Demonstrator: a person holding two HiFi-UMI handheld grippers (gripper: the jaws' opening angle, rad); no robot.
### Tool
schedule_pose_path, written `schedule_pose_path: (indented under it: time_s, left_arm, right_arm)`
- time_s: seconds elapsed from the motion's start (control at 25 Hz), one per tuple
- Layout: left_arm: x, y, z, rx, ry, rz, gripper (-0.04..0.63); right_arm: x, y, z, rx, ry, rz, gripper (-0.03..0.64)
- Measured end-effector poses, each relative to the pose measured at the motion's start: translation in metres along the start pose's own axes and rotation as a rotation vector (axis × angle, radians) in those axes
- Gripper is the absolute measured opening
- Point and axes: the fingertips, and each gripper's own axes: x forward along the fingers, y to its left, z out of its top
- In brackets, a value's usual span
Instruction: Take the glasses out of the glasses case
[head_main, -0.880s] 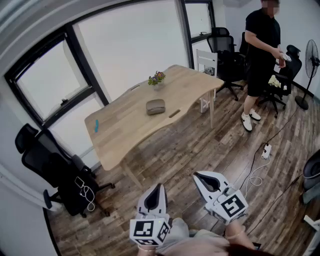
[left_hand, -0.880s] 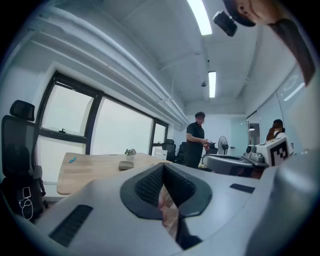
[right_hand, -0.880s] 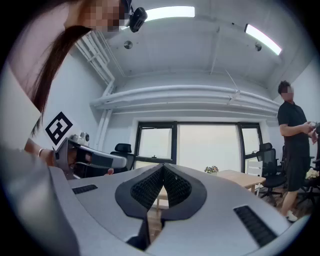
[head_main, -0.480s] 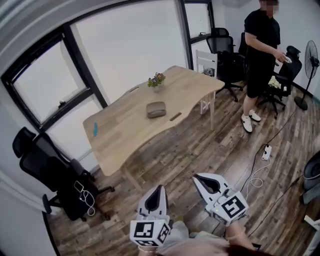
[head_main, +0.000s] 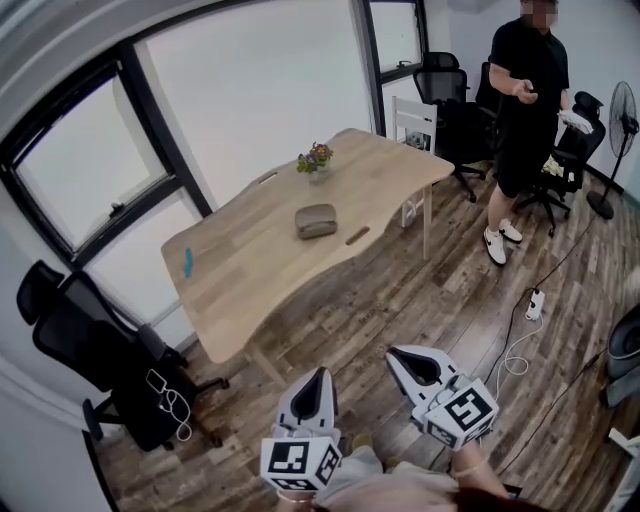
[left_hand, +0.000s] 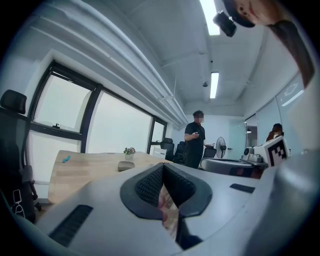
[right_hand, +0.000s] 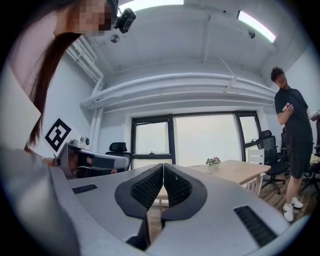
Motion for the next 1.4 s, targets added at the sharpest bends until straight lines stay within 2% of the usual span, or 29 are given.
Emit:
schedule_pose_path:
  time_s: [0.32, 0.76, 0.96, 1.4]
  left_arm:
    - [0.028, 0.036, 0.007, -0.010, 0.006, -0.043, 0.002]
    - [0.054, 0.072, 0.013, 0.002, 0.011, -0.095, 0.002]
    - [0.056, 0.086, 0.013, -0.004, 0.012, -0.097, 0.001]
    - [0.064, 0.105, 0.011, -0.012, 0.026, -0.092, 0.002]
  right_arm:
    - [0.045, -0.006, -0.009, 0.071, 0.025, -0.014, 0.002]
    - [0.092, -0.006, -0.014, 0.091, 0.058, -0.015, 0.002]
    - [0.103, -0.008, -0.015, 0.053, 0.068, -0.055, 0.002]
    - [0.116, -0.026, -0.012, 0.077, 0.037, -0.131, 0.002]
